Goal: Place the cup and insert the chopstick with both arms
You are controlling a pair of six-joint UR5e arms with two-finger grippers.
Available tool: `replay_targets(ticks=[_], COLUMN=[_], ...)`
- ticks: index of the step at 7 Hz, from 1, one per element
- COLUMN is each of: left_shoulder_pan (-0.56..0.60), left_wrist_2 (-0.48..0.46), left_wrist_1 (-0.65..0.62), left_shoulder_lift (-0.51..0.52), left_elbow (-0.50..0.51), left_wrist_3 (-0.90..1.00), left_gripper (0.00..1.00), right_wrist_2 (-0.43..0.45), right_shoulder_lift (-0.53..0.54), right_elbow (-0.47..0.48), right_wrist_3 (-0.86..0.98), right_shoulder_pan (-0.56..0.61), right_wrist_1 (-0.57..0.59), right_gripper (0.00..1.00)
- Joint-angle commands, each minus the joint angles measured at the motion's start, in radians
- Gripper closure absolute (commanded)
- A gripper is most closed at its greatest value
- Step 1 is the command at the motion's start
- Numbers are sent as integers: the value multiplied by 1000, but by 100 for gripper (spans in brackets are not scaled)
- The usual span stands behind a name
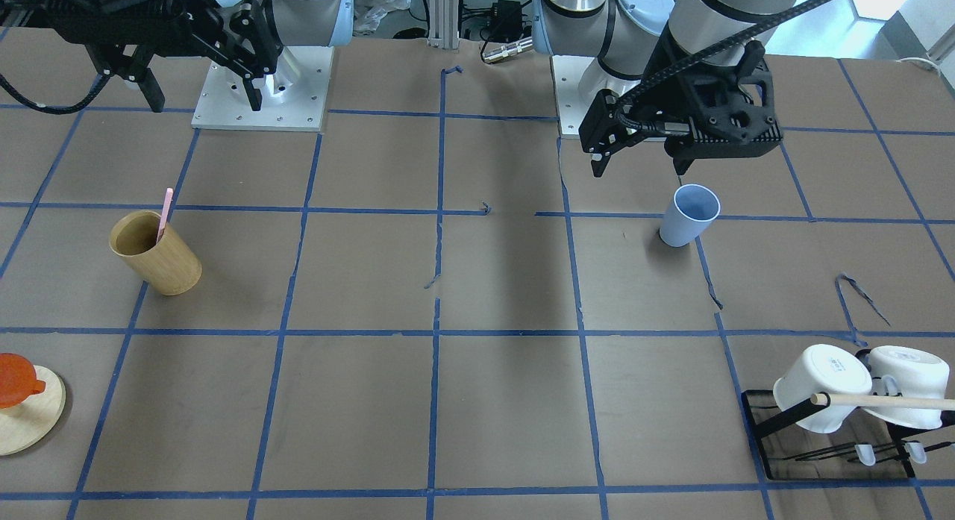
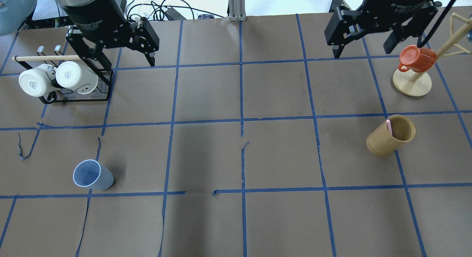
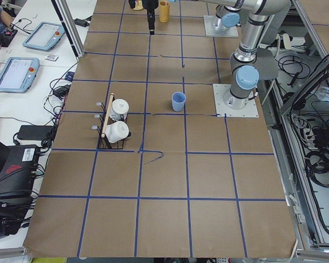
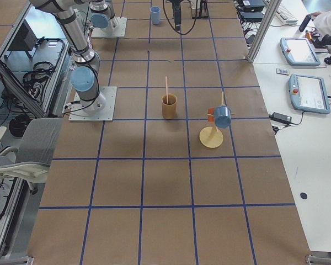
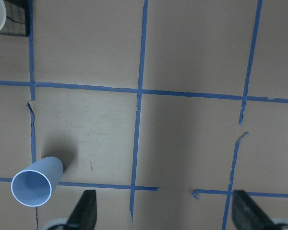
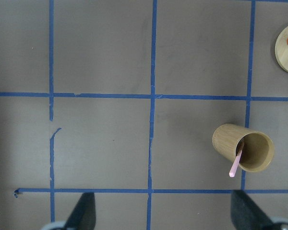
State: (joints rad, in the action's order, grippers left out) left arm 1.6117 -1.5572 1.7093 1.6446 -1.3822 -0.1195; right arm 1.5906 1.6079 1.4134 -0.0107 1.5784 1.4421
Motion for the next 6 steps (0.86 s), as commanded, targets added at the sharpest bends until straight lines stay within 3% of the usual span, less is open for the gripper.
replay_targets(ticks=[1, 6], left_shoulder_pan=[-1, -3], left_wrist_2=[-3, -4], left_wrist_1=[-4, 4], left_shoulder_lift=[-8, -9], left_elbow=[-5, -5], left_wrist_3=[0, 0], left_gripper=[0, 0], right_wrist_2=[-4, 16], right_shoulder_lift=[-23, -16], right_elbow=[44, 76], right_wrist_3=[-18, 23], right_shoulder_pan=[-54, 2], right_wrist_1=[36, 103], right_gripper=[0, 0])
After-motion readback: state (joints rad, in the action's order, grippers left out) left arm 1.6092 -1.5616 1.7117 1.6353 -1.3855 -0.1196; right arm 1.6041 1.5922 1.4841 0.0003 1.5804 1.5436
